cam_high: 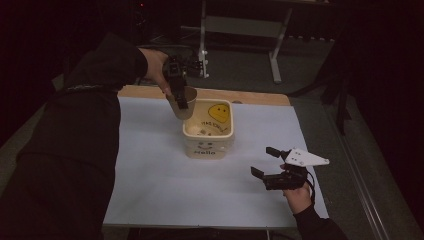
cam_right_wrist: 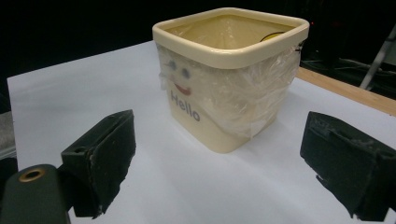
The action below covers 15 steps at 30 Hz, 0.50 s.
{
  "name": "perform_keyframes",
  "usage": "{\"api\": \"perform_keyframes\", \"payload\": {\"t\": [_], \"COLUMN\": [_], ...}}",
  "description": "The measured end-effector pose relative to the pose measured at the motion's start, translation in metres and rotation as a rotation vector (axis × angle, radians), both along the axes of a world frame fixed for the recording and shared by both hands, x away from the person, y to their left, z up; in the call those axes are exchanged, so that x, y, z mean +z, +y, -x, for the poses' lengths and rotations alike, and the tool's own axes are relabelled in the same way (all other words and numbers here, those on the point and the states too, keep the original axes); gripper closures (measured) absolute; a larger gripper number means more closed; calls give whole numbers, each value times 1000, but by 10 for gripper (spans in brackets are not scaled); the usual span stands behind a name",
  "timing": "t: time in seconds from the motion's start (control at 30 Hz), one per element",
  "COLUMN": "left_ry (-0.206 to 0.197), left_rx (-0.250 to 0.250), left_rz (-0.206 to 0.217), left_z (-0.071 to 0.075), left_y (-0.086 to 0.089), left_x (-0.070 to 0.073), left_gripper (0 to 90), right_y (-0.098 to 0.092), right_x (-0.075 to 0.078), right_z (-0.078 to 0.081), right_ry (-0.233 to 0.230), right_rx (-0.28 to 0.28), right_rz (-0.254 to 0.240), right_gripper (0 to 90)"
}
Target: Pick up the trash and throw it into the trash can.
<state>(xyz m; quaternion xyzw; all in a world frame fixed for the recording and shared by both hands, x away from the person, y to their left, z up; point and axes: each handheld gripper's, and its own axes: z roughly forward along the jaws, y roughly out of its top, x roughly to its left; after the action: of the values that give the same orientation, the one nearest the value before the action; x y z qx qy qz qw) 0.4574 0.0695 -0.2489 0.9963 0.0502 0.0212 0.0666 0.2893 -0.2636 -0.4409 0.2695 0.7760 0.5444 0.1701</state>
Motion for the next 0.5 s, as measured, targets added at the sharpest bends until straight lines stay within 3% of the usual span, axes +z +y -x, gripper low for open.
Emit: {"api": "perform_keyframes", "payload": {"t": [0.5], "left_ry": [4], "left_rx": [-32], "left_rz": [3], "left_z": [-10], "left_y": [-26], "left_x": [1], "left_gripper": [337], "right_y": [-1], "right_x": [-1], "right_z": [0], "right_ry": [1], "right_rx": [2], "right_rz": [4], "right_gripper": [102]}}
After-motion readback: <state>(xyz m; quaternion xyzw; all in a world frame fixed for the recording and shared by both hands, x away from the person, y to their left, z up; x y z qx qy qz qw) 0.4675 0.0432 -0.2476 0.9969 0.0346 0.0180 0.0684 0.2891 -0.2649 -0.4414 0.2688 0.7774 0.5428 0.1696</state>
